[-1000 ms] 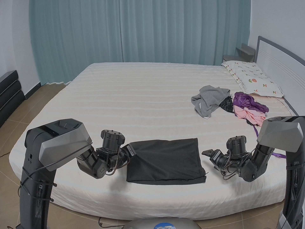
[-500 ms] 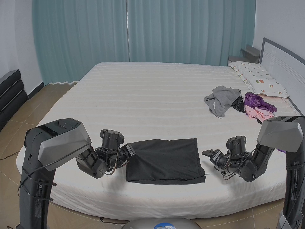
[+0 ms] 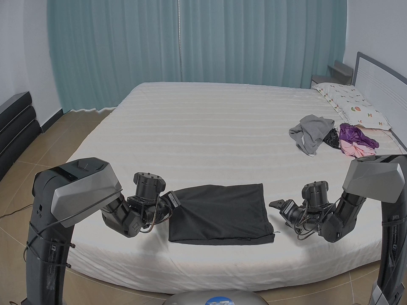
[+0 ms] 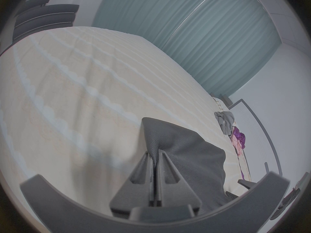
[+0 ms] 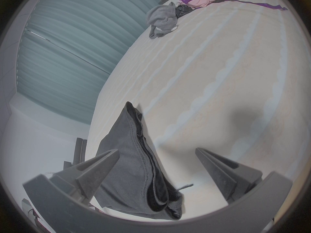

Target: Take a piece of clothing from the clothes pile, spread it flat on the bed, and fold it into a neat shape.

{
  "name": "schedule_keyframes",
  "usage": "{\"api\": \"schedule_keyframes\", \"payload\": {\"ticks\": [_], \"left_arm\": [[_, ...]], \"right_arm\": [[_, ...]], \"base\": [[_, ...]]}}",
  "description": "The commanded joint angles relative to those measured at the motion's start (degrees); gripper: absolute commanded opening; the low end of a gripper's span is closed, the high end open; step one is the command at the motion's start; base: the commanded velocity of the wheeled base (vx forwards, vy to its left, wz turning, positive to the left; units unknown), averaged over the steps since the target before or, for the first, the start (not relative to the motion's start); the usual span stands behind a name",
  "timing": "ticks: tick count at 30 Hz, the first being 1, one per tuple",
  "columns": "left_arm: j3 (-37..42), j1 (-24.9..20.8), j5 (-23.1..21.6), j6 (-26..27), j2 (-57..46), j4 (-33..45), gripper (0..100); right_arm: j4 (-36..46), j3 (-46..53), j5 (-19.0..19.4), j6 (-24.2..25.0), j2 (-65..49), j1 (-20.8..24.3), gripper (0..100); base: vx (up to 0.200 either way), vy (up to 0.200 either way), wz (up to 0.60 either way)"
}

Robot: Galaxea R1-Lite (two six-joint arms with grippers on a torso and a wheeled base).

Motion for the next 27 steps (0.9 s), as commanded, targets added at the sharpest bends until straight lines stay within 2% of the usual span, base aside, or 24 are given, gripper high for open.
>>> {"api": "schedule_keyframes", "payload": {"ticks": [1, 8, 9, 27], "left_arm": [[0.1, -0.1, 0.0, 0.0, 0.0, 0.0, 0], [0.9, -0.7, 0.0, -0.1, -0.5, 0.0, 0], [0.9, -0.7, 0.0, -0.1, -0.5, 0.0, 100], [2.3, 0.4, 0.0, -5.5, -2.1, 0.1, 100]], "right_arm": [[0.0, 0.0, 0.0, 0.0, 0.0, 0.0, 100], [0.1, 0.0, 0.0, 0.0, 0.0, 0.0, 100], [0.1, 0.0, 0.0, 0.0, 0.0, 0.0, 100], [0.0, 0.0, 0.0, 0.0, 0.0, 0.1, 100]], "base": [[0.0, 0.0, 0.0], [0.0, 0.0, 0.0], [0.0, 0.0, 0.0], [0.0, 0.0, 0.0]]}}
